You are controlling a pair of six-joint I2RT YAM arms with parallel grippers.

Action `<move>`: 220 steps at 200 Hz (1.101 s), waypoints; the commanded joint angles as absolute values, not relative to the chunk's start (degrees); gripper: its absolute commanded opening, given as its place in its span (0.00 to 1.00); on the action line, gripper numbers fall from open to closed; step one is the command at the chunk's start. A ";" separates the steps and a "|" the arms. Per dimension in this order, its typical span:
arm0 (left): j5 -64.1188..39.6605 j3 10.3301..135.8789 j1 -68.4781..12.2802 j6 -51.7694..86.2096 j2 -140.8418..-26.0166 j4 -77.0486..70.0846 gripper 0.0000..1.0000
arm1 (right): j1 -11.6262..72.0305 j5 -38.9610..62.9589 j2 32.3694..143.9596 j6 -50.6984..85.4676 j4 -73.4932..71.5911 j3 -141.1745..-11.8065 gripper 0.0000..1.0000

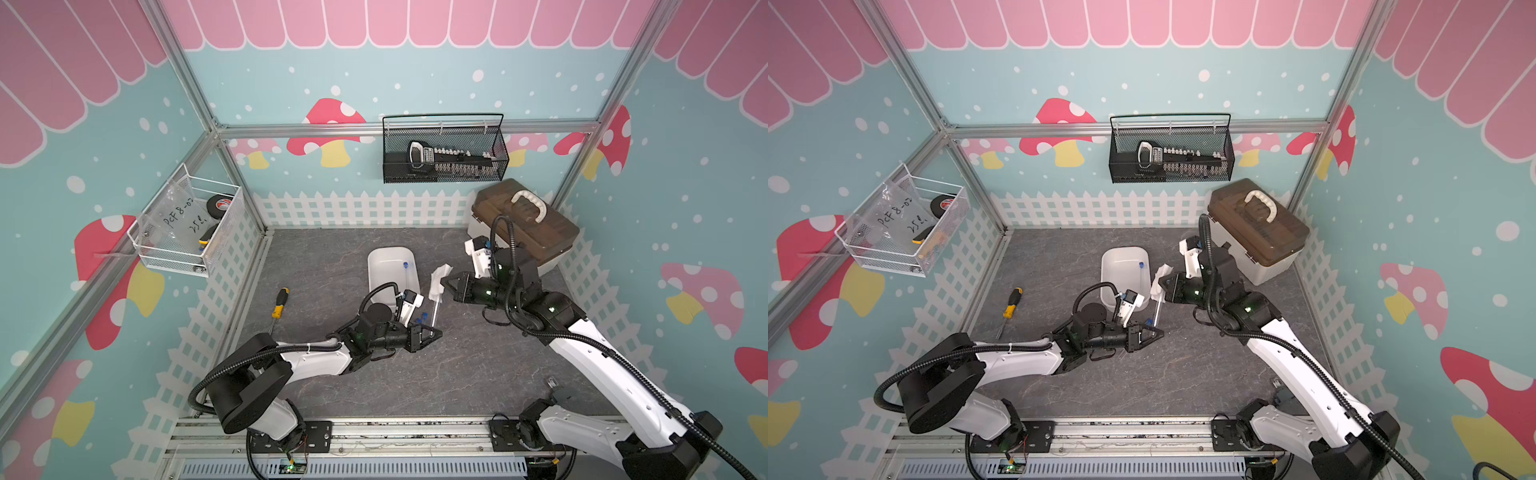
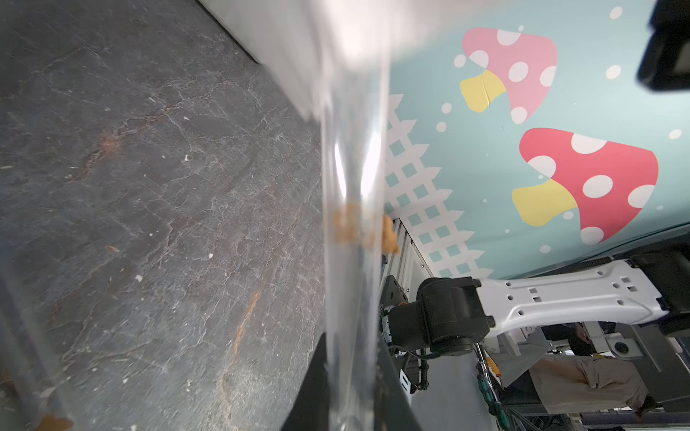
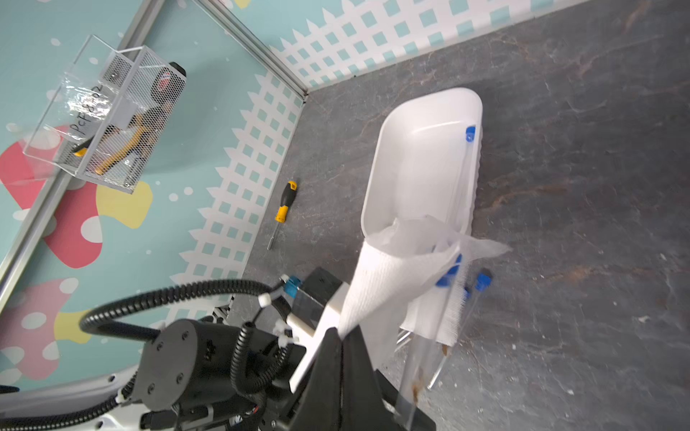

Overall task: Wipe the exteriors of test tubes
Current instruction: Wipe the dirt from the test tube.

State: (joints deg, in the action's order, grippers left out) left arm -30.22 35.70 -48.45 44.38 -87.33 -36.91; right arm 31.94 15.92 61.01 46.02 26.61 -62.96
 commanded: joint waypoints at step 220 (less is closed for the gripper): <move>-29.44 38.50 -48.25 43.87 -84.99 -35.85 0.07 | 32.82 15.09 54.60 50.37 20.59 -51.11 0.44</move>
State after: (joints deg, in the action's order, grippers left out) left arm -29.76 36.82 -48.45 44.18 -85.67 -35.62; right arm 32.16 13.30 55.92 47.88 27.46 -52.27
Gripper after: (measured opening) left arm 0.136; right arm 0.438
